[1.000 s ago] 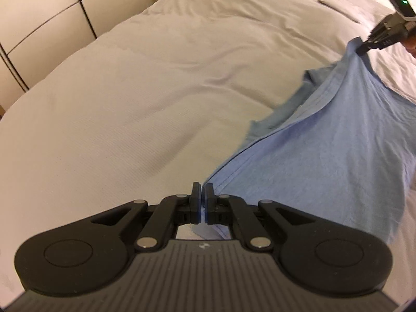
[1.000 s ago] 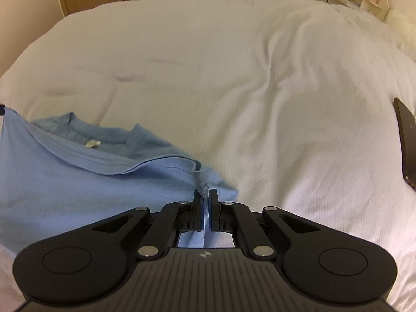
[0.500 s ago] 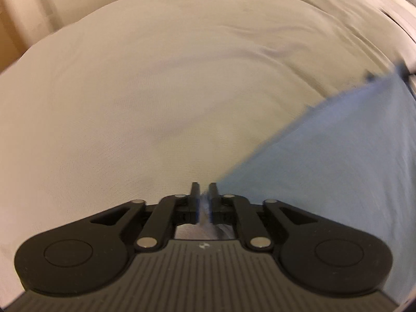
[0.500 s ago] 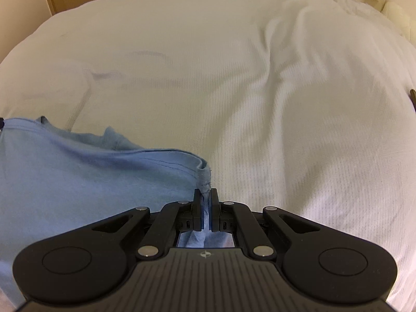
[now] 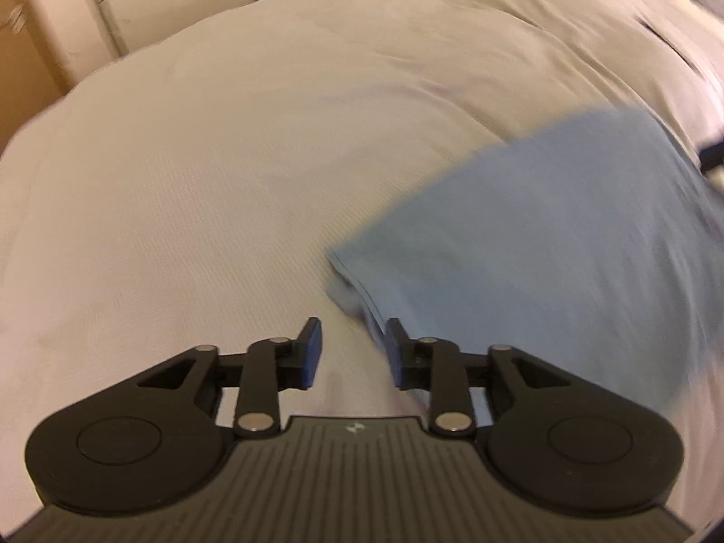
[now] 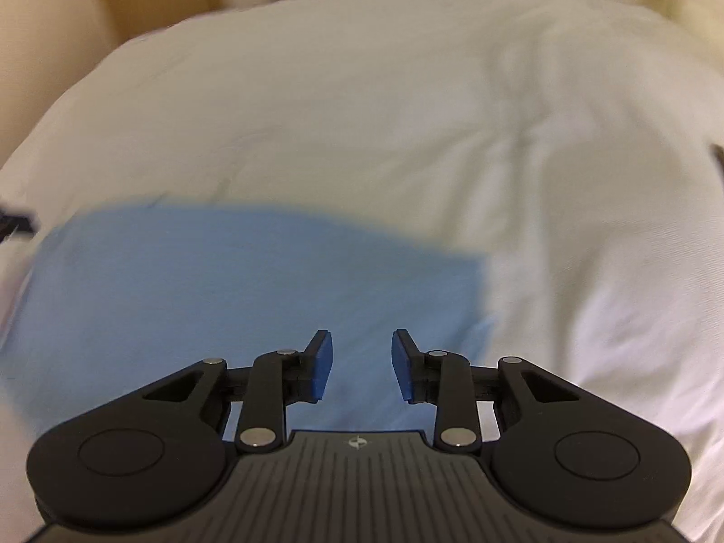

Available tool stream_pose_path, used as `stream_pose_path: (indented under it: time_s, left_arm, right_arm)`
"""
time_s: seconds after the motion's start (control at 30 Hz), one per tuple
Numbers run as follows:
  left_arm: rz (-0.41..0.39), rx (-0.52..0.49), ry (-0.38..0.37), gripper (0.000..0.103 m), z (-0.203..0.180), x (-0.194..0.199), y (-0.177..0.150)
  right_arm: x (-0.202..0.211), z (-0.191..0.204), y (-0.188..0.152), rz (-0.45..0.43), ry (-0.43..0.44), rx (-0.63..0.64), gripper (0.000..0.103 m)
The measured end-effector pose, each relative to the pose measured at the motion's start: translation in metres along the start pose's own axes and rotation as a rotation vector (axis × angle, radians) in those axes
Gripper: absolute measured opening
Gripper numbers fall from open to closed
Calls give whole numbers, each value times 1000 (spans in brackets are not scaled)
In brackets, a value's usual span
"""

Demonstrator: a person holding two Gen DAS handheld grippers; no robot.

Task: Fold clothes
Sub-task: 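Open both grippers and release the folded shirt, then grasp the folded shirt end with the right gripper and lift it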

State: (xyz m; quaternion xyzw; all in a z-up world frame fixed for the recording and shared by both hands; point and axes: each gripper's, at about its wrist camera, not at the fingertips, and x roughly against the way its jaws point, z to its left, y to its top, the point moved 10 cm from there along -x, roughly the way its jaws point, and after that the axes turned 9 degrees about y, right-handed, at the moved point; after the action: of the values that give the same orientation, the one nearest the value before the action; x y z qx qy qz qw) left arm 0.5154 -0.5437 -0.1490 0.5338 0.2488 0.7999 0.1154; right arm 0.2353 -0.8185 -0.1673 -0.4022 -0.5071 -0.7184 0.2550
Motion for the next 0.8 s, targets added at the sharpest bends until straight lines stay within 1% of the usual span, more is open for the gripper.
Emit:
stream_pose_path:
  time_s: [0.03,0.07,0.13,0.17,0.23,0.27,0.33,0.4,0.43,0.47,0.5,0.57,0.6,0.63,0.7,0.77,0.8]
  left_arm:
    - [-13,-87,8,39,-11,13,-10]
    - [-24,-169,19,42,-22,24,-19]
    - [-52,-359,3,46,-55,47,-42]
    - [-66,-439,-8,47,-71,55,-52]
    - [-82,-530,-39,47,-100,63,-66]
    - [-88,-563,-38,47,-111,63,-72]
    - [-108,-628,6,47,-130,55,-75]
    - [-119,-682,58,44,-141,41,-78]
    - [-118,-709,80,38,-143,33,-80]
    - [-117,-736,102,35,-145,25,-82]
    - [-116,-741,120,31,-143,22,-83]
    - [-114,-741,152,18,-139,16,-84]
    - [-113,-741,169,8,-136,14,-85]
    - [-111,-741,185,4,-134,11,-86]
    - [-113,-716,194,3,-129,11,-83]
    - [-120,-727,186,2,-129,14,-82]
    - [-125,-733,182,1,-129,17,-82]
  right_arm:
    - [3,12,-11,17,11,38,32]
    - [7,24,-22,34,23,76,32]
    - [13,49,-45,69,46,151,34]
    - [17,61,-56,86,57,189,35]
    - [23,84,-79,120,77,265,38]
    - [26,87,-90,138,67,304,38]
    - [33,94,-112,173,46,382,40]
    - [36,102,-128,189,13,475,40]
    - [37,105,-135,193,-6,525,41]
    - [36,109,-140,192,-24,575,41]
    - [35,112,-145,191,-43,626,43]
    - [34,114,-157,178,-81,735,46]
    - [33,112,-157,175,-95,756,46]
    - [32,110,-158,172,-110,777,46]
    - [29,107,-159,165,-140,818,46]
    - [26,103,-161,158,-169,860,41]
    - [25,101,-161,154,-184,881,26]
